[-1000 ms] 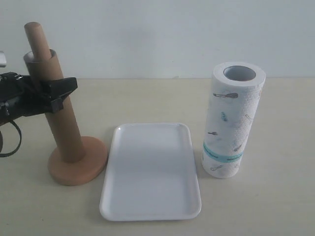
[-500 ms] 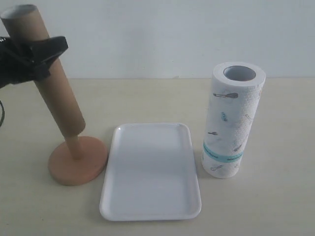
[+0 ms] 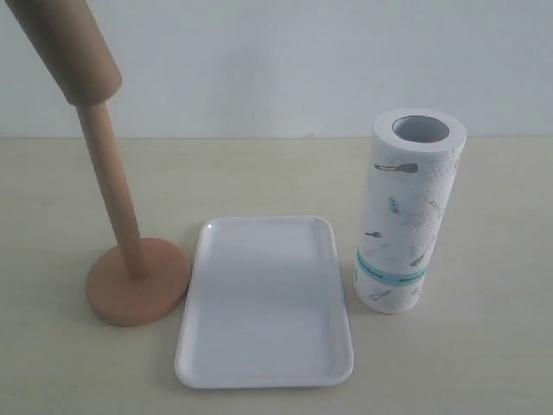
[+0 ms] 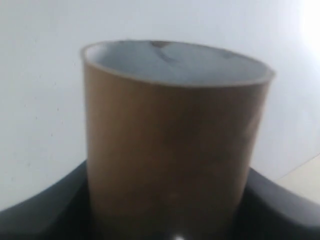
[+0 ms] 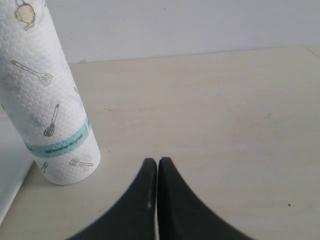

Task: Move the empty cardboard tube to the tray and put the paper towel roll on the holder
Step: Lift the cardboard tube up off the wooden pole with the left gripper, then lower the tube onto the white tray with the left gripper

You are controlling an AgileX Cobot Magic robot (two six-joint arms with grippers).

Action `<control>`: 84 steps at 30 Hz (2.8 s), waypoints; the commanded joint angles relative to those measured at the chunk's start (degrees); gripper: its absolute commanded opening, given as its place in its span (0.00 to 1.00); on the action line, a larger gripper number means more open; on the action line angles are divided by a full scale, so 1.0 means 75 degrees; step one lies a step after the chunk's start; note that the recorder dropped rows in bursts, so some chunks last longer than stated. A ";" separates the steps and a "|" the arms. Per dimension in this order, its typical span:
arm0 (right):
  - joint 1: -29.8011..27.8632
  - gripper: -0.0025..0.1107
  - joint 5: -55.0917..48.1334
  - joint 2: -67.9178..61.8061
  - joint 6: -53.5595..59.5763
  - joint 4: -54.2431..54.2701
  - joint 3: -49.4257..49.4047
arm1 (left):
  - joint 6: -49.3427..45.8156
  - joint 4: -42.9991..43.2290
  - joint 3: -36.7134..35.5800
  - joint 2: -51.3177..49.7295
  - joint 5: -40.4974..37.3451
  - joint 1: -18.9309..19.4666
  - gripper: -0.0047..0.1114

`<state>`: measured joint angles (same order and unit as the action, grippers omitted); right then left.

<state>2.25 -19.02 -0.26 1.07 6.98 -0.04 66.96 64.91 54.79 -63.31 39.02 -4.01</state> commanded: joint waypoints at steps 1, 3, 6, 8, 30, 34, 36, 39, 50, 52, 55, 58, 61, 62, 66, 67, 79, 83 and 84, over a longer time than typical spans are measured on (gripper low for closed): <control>-0.0052 0.02 0.0070 0.0034 0.0023 -0.0022 0.0006 | 0.1395 0.0965 0.1011 0.0183 -0.0039 0.0001 0.08; -0.0052 0.02 0.0070 0.0034 0.0023 -0.0022 0.0006 | 0.1826 0.1380 0.1404 0.0218 -0.0039 0.0001 0.08; -0.0052 0.02 0.0070 0.0034 0.0023 -0.0022 0.0006 | 0.2750 0.2130 0.1926 0.0281 0.0041 0.0001 0.08; -0.0052 0.02 0.0070 0.0034 0.0023 -0.0022 0.0006 | 0.3241 0.2616 0.2187 0.0341 0.0274 0.0001 0.08; -0.0052 0.02 0.0055 0.0034 0.0023 -0.0022 0.0006 | 0.5586 0.4672 0.1393 0.0484 0.1569 -0.1521 0.08; -0.0052 0.02 0.0055 0.0034 0.0023 -0.0022 0.0006 | 0.4936 0.4672 0.0445 -0.0088 0.0142 -0.2247 0.08; -0.0052 0.02 0.0055 0.0034 0.0023 -0.0022 0.0006 | 0.4226 0.4672 0.0030 -0.0462 -0.0498 -0.2407 0.08; -0.0052 0.02 0.0055 0.0034 0.0023 -0.0022 0.0006 | 0.4141 0.4179 -0.0282 -0.1130 -0.0870 -0.2427 0.08; -0.0052 0.02 0.0055 0.0034 0.0023 -0.0022 0.0006 | 0.5252 0.2060 0.0258 -0.3637 -0.0152 -0.2460 0.08; -0.0052 0.02 0.0055 0.0034 0.0023 -0.0022 0.0006 | 0.5627 0.2081 0.0323 -0.3962 -0.0259 -0.2460 0.08; -0.0052 0.02 0.0055 0.0034 0.0023 -0.0022 0.0006 | 0.5785 0.2110 0.0323 -0.4267 -0.0486 -0.2465 0.08; -0.0052 0.02 0.0055 0.0034 0.0023 -0.0022 0.0006 | 0.5892 0.2110 0.0323 -0.4455 -0.0751 -0.2465 0.08; -0.0052 0.02 0.0055 0.0034 0.0023 -0.0022 0.0006 | 0.6188 0.2142 0.0323 -0.4577 -0.0859 -0.2465 0.08; -0.0052 0.02 0.0055 0.0034 0.0023 -0.0022 0.0006 | 0.6218 0.2163 0.0323 -0.4617 -0.0817 -0.2483 0.08; -0.0052 0.02 0.0055 0.0034 0.0023 -0.0022 0.0006 | 0.6218 0.2285 0.0323 -0.4672 -0.0861 -0.2730 0.08; -0.0052 0.02 0.0055 0.0034 0.0023 -0.0022 0.0006 | 0.6218 0.2285 0.0323 -0.4672 -0.0879 -0.2828 0.08; -0.0052 0.02 0.0055 0.0034 0.0023 -0.0022 0.0006 | 0.6929 0.2273 0.0339 -0.5405 -0.1355 -0.3198 0.08; -0.0052 0.02 0.0055 0.0034 0.0023 -0.0022 0.0006 | 0.6913 0.2308 0.0407 -0.5755 -0.1355 -0.3198 0.08; -0.0052 0.02 0.0055 0.0034 0.0023 -0.0022 0.0006 | 0.6878 0.2544 0.0567 -0.5830 -0.1355 -0.3198 0.08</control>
<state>2.25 -19.02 -0.26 1.07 6.98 -0.04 118.43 82.52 57.37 -106.42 28.29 -27.75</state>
